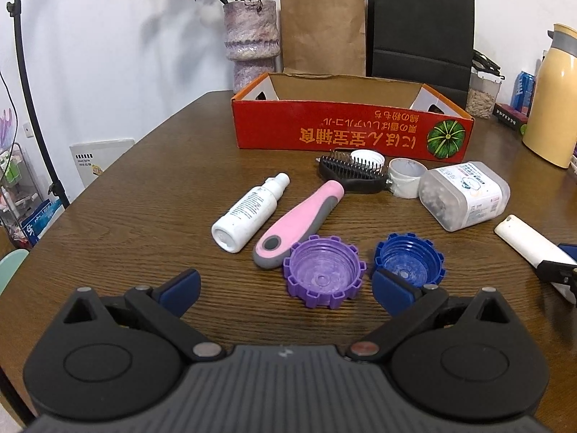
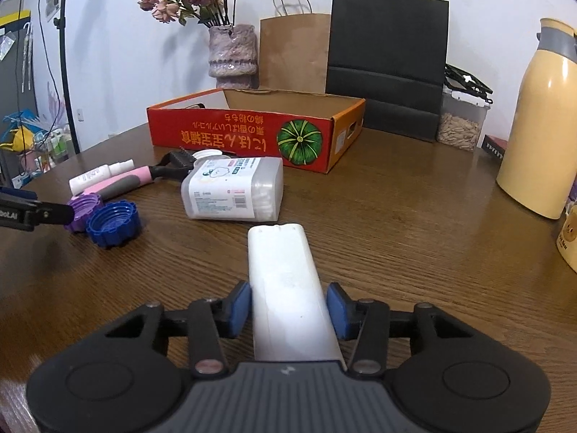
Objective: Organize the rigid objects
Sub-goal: 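Grasp the white remote with the right tool while the left tool grasps the purple cap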
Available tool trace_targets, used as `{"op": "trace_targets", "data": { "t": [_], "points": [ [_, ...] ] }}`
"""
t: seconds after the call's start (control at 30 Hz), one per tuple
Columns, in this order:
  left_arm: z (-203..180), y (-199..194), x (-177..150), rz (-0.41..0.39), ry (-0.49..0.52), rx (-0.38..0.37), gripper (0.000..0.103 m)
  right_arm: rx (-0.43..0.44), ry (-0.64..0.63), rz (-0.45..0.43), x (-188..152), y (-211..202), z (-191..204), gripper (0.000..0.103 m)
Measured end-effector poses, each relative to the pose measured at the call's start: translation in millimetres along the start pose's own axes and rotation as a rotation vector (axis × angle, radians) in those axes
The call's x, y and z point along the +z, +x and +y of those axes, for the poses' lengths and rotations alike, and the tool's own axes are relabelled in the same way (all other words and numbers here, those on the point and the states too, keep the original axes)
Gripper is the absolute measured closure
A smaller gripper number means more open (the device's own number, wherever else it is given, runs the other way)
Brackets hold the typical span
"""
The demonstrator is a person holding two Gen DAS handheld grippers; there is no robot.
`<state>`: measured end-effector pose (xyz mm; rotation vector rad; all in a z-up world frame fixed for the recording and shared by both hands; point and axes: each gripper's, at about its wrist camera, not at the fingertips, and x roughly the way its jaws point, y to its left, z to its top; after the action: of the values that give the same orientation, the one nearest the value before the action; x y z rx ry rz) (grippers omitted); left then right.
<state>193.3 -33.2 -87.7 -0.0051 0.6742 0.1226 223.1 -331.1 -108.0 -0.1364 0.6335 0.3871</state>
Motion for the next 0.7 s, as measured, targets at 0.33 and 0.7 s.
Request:
{"op": "trace_targets", "data": {
  "t": [0.33,0.7],
  "points": [
    [-9,18,0,0.009,0.026,0.027,0.005,-0.024,-0.009,-0.083,0,-14,12,0.058],
    [-5,22,-2,0.011,0.009,-0.059,0.038,-0.045,-0.009,-0.119,1,-16,22,0.058]
  ]
}}
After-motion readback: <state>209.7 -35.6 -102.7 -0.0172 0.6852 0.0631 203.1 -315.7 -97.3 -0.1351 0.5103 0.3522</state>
